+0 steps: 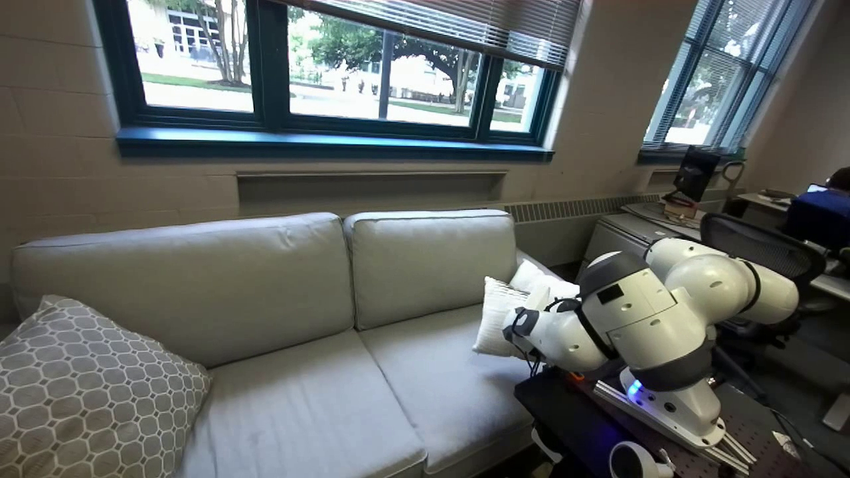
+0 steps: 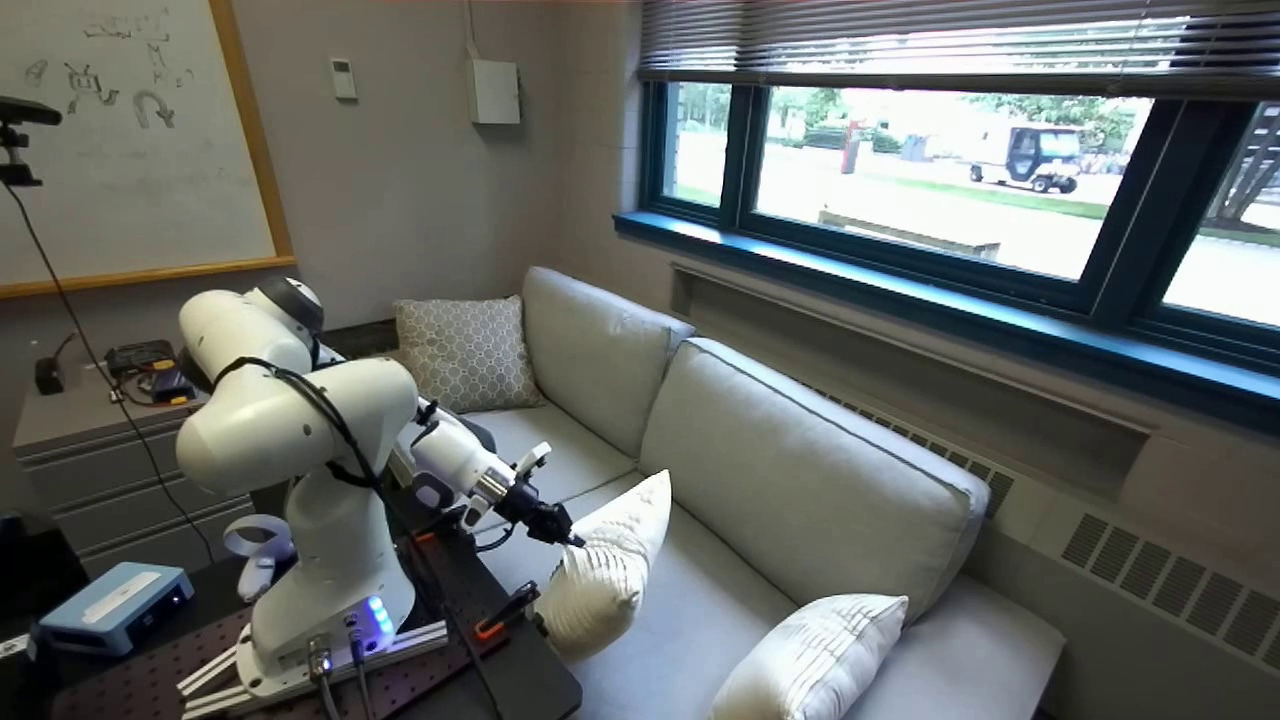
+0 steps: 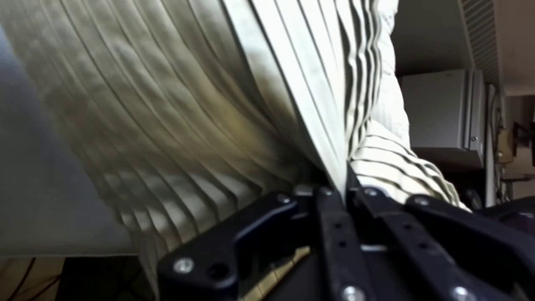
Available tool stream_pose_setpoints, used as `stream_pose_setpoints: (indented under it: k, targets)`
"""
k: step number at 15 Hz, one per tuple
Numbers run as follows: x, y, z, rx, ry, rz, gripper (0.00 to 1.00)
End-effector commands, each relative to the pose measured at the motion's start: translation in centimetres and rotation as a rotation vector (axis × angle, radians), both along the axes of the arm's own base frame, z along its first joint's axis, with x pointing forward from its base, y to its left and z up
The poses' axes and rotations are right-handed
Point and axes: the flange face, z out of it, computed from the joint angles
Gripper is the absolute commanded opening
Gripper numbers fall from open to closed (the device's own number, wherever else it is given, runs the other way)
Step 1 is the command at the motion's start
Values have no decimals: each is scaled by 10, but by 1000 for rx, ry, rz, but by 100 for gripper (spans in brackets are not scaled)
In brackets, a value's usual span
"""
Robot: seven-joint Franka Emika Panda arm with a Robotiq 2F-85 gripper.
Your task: Put the two pillows properly on the right side of the couch
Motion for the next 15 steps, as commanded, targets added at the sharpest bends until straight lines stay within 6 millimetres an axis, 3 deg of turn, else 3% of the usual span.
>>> stream_pose_setpoints:
  k: [1,4,7,10,15]
  targets:
    - [-30,-10,36,-12,-68,-90,3]
    - [-24,-15,48,-17,-115,-106,3]
    - [6,-30,50,40,-134,-80,3]
    - [46,-59,54,127,-139,-59,3]
    - [115,-128,58,208,-119,-59,3]
